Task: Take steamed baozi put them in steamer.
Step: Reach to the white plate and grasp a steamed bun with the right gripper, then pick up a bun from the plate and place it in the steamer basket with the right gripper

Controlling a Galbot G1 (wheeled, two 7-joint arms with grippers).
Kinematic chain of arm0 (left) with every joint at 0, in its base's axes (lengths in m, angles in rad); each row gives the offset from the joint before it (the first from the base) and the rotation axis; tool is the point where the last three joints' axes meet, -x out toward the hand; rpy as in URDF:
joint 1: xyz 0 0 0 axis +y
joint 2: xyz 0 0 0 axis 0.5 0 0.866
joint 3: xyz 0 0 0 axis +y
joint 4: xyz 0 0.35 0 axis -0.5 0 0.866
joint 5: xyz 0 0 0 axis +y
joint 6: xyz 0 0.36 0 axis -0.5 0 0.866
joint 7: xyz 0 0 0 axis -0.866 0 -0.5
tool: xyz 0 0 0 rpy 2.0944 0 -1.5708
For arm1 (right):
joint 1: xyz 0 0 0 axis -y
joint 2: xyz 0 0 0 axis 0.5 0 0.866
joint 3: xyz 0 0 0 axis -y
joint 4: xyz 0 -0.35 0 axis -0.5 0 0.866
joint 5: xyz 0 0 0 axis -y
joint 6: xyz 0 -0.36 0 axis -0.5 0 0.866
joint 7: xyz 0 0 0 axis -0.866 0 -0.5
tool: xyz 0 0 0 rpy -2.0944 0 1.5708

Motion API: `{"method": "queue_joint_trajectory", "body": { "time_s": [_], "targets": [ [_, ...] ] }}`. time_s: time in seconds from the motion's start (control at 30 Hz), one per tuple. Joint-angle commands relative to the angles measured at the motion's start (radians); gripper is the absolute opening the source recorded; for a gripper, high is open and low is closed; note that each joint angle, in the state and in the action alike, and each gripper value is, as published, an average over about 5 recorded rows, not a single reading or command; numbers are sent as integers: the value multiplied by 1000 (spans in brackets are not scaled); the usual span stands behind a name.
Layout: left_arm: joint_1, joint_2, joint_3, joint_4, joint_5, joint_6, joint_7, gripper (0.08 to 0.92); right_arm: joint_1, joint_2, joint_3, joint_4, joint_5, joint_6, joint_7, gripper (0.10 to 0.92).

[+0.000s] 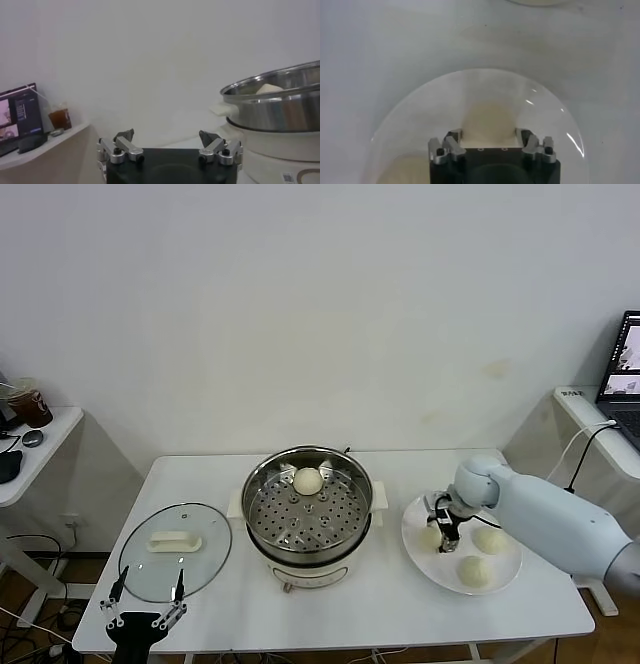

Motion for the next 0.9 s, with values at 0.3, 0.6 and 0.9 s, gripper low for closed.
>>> {"method": "queue_joint_trajectory", "body": {
  "time_s": [0.3, 0.6, 0.9],
  "targets": [
    [5, 0, 0, -16, -2, -1, 0, 823, 148, -94, -3, 86, 71, -6, -20, 541],
    [-9, 17, 12, -25, -8, 4, 2, 823, 672, -104, -284, 191, 387, -114, -32, 543],
    [-47, 49, 34, -21, -26, 14, 5, 823, 908, 135, -513, 325, 725, -335, 85, 544]
  ]
}}
